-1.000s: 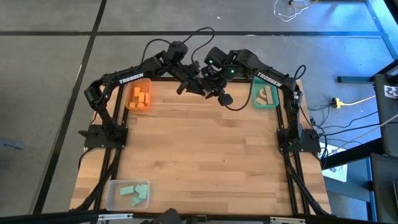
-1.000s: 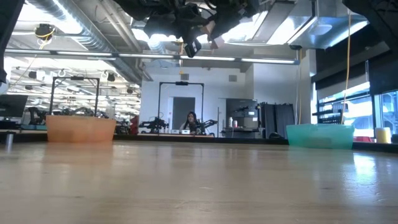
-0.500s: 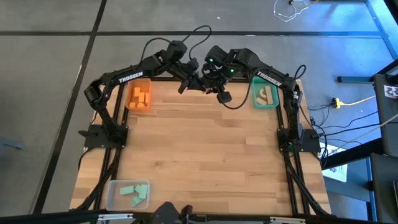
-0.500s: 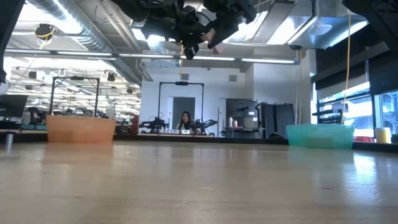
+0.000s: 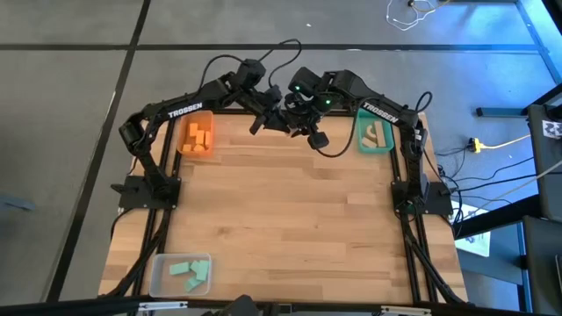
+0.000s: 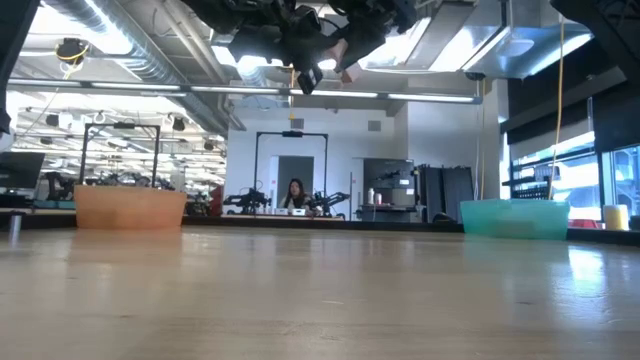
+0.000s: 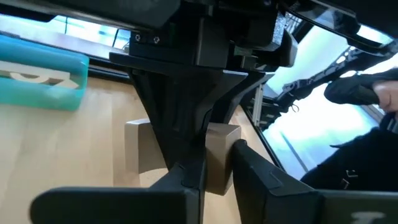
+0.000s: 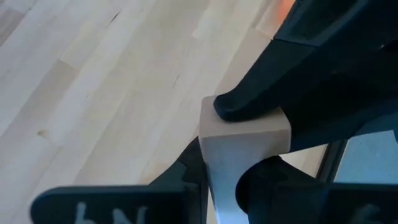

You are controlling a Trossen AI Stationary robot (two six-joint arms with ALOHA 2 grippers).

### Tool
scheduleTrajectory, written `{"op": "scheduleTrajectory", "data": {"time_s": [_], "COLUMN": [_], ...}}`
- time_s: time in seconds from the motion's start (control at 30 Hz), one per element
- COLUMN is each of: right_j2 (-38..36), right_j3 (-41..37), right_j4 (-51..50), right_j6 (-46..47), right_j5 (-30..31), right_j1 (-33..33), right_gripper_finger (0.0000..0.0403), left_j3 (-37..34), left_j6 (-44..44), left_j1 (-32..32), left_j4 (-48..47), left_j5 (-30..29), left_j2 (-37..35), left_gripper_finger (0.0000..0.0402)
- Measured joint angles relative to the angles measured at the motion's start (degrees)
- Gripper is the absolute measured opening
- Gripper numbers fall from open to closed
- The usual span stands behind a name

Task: Sort & place blocks by color
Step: Put the brown block into the blue bin

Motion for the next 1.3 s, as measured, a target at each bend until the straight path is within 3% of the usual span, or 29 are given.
{"op": "scheduleTrajectory", "data": {"time_s": [0.37, 0.47, 0.57, 0.7, 0.97, 1.3], "right_j2": [0.0, 0.0, 0.0, -0.1, -0.2, -0.2], "right_j3": [-0.2, -0.2, 0.0, 0.1, 0.1, 0.0], "right_j4": [-1.9, -2.3, -2.7, -2.5, -0.5, -0.2], "right_j6": [1.7, 1.8, 1.8, 1.5, 1.4, 1.5], "right_j5": [1.4, 1.8, 1.9, -1.2, -2.9, -3.3], "right_j1": [-0.3, -0.5, -1.2, -2.4, -2.6, -2.6], "right_gripper_finger": [0.0058, 0.0058, 0.0058, 0.0058, 0.0058, 0.0063], "left_j3": [0.0, 0.0, -0.1, -0.1, -0.2, -0.2], "left_j6": [-4.1, -2.9, -5.1, -8.0, -7.8, -8.1], "left_j1": [-3.0, -2.8, -1.8, -0.9, -0.5, -1.2], "left_j4": [0.8, 0.8, 1.1, 2.5, 3.6, 3.4], "left_j5": [-12.8, -10.6, -3.2, 0.5, -3.2, -3.2], "left_j2": [-0.3, -0.2, -0.2, -0.5, -2.3, -2.4], "left_gripper_finger": [0.0138, 0.0142, 0.0143, 0.0144, 0.0144, 0.0144]}}
